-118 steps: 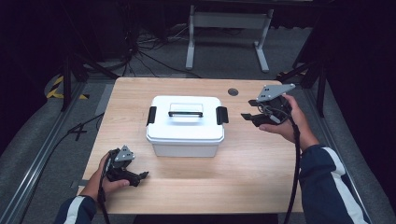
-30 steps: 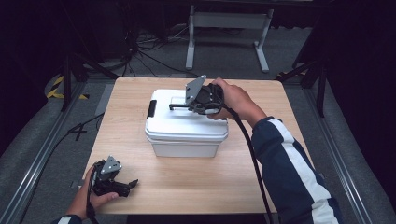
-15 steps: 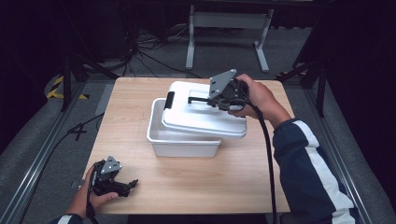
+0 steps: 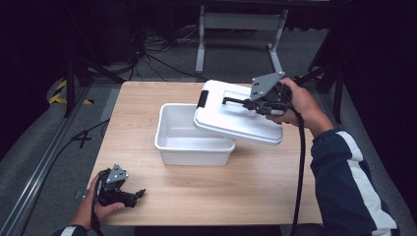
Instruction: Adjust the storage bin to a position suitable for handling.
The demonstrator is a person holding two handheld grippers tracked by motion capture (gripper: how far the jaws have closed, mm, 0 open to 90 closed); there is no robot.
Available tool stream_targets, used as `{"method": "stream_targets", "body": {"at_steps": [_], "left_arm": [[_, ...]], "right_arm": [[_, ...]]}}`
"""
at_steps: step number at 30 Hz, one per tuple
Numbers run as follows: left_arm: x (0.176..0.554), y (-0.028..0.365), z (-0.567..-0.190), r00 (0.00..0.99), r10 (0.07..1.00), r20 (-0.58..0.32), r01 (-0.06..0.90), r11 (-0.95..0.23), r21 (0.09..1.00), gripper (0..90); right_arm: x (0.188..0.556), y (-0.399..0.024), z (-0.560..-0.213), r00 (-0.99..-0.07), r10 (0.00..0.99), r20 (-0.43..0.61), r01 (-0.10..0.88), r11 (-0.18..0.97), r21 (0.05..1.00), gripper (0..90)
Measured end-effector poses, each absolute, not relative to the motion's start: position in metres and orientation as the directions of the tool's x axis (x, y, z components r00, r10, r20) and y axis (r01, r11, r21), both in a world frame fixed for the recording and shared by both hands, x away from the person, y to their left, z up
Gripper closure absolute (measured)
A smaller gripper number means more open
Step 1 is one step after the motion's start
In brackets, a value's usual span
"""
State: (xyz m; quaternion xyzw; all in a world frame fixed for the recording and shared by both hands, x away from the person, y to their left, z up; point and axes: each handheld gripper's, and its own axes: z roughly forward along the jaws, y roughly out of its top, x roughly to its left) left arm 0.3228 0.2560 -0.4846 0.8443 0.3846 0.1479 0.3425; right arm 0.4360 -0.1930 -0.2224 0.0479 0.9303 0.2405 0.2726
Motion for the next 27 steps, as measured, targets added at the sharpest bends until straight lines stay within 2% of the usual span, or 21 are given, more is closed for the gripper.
{"method": "stream_targets", "body": {"at_steps": [27], "left_arm": [[0.324, 0.257, -0.485, 0.665, 0.747, -0.003, 0.540, -0.478, 0.693, 0.6]], "right_arm": [[0.435, -0.290, -0.233, -0.793, 0.406, -0.453, 0.111, 0.829, 0.548, 84.6]]}}
